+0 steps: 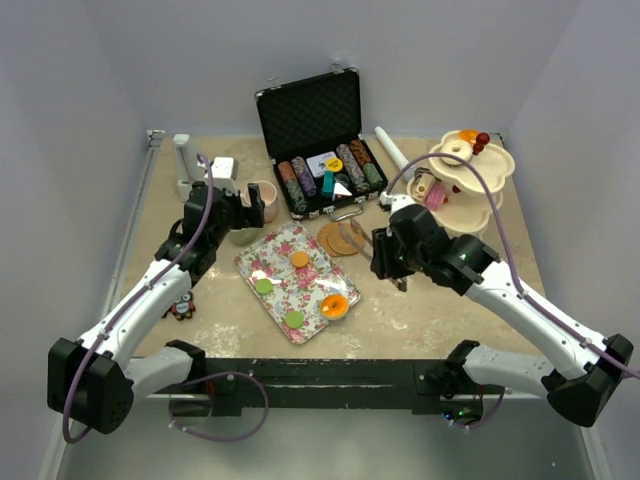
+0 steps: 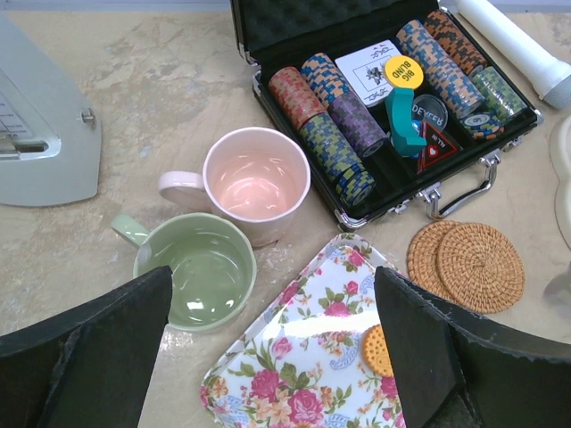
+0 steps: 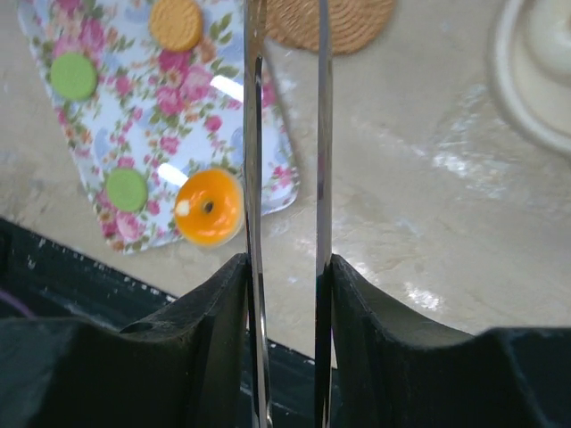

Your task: Serve the afternoon tea

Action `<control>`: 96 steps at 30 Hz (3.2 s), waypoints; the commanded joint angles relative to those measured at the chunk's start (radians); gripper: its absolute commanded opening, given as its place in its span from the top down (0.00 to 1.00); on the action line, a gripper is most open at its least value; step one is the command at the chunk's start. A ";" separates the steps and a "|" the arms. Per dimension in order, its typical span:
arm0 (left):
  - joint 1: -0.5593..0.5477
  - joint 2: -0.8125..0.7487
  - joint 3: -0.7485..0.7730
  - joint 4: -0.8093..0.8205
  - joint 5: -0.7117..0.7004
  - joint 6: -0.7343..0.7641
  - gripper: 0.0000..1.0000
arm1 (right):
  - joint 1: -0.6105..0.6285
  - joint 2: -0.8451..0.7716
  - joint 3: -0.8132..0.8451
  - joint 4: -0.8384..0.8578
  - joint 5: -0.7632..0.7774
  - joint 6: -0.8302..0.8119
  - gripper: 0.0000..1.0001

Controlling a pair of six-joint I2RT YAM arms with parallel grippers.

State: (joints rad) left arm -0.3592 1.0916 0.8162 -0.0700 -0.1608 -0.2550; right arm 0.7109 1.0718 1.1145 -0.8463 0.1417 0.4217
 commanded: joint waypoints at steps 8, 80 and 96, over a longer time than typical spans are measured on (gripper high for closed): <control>0.003 0.031 0.041 0.018 -0.014 -0.010 0.00 | 0.237 0.053 -0.061 0.009 -0.059 0.135 0.49; 0.003 0.090 0.055 0.012 0.012 -0.018 0.00 | 0.282 0.157 0.105 0.004 0.128 0.158 0.80; 0.003 0.077 0.052 0.015 0.038 -0.033 0.00 | 0.042 0.140 0.084 -0.071 0.377 0.224 0.82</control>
State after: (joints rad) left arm -0.3592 1.1854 0.8288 -0.0769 -0.1482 -0.2630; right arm 0.7841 1.2396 1.2110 -0.9211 0.4541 0.6193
